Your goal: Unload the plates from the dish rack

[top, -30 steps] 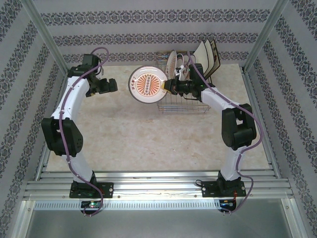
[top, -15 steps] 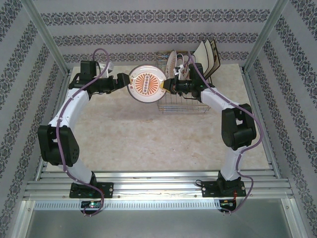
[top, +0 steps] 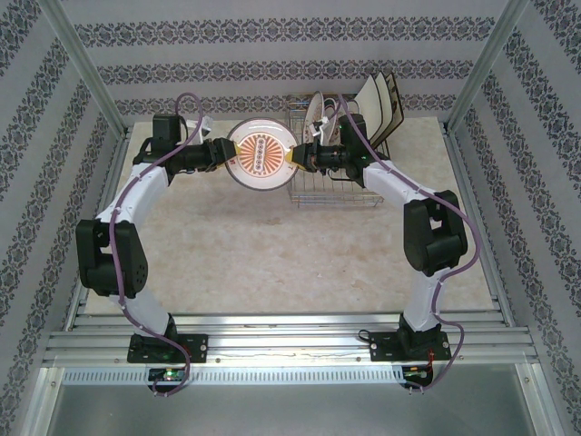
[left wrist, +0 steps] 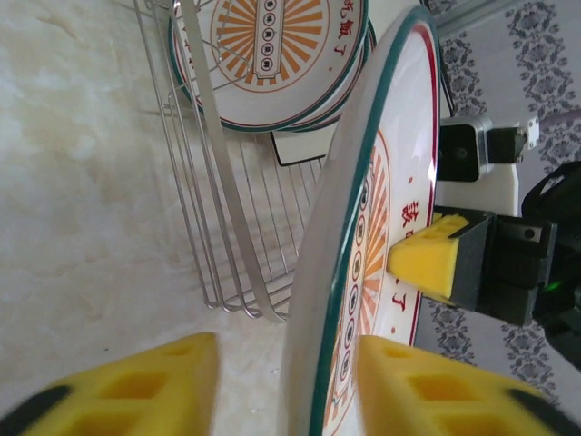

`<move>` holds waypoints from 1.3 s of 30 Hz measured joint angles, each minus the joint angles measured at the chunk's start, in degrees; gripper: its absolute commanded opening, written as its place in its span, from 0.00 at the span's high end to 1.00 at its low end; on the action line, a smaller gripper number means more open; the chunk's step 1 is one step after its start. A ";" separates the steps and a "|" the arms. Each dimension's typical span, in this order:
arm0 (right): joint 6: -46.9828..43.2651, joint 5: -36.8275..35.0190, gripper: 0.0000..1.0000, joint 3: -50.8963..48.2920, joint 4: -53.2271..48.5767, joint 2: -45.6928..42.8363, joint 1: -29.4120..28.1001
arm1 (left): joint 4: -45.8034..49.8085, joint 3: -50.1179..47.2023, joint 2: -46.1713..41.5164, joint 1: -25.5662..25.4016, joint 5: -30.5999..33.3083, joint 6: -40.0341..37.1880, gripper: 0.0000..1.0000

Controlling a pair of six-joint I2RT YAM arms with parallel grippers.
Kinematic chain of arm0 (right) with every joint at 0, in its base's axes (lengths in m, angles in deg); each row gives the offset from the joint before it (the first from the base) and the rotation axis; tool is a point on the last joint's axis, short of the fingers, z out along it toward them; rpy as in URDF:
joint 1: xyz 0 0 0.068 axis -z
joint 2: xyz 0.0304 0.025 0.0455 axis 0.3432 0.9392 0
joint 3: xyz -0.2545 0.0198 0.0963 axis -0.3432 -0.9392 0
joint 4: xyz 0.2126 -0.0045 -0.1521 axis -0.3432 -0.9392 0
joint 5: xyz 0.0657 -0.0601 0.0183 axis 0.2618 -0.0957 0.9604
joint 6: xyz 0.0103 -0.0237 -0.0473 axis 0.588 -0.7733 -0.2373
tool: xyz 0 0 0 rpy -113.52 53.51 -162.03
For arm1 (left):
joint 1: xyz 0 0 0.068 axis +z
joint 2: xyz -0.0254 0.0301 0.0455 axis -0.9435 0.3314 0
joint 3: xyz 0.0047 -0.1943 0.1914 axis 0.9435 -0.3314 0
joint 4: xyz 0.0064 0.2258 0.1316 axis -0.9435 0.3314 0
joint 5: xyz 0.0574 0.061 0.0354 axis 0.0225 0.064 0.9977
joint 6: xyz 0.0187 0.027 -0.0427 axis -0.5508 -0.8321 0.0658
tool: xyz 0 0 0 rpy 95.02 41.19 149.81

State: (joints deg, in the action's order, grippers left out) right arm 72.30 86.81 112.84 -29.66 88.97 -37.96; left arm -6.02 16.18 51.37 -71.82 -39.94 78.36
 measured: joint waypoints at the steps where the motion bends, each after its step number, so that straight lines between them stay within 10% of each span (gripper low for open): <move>1: 0.00 0.00 1.00 0.15 0.02 0.04 0.00 | -0.13 0.00 0.07 0.00 -0.15 0.04 0.78; 4: 0.02 -0.04 1.00 0.24 -0.02 0.04 0.00 | -0.59 0.02 0.46 -0.02 -0.66 0.22 0.97; 9: -0.04 -0.46 0.95 0.66 -0.76 0.35 0.00 | -0.37 0.02 1.64 -0.04 0.28 -0.22 1.00; 13: -1.40 -0.92 0.30 1.90 -3.63 1.29 0.00 | 0.31 0.02 1.66 -0.28 1.84 -0.20 1.00; 16: -4.57 -2.60 0.02 4.39 -8.17 1.33 0.02 | 0.46 0.00 1.66 -0.28 3.13 -0.11 1.00; 23: -15.93 -14.80 0.02 13.11 -27.61 1.05 0.17 | -0.24 -0.26 1.64 0.24 4.79 2.03 1.00; 33: -31.39 -52.92 0.02 26.71 -60.67 0.46 2.36 | -8.79 -12.24 -4.42 9.70 11.13 11.30 1.00; 39: -36.68 -59.74 0.02 26.12 -70.73 -0.44 6.01 | -12.26 -19.17 -9.68 15.78 18.38 15.91 1.00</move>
State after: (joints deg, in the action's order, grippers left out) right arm 35.63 27.07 138.96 -100.39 88.54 -31.95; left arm -18.28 -2.98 41.69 -56.04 -21.56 94.27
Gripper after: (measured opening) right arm 0.979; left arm 0.087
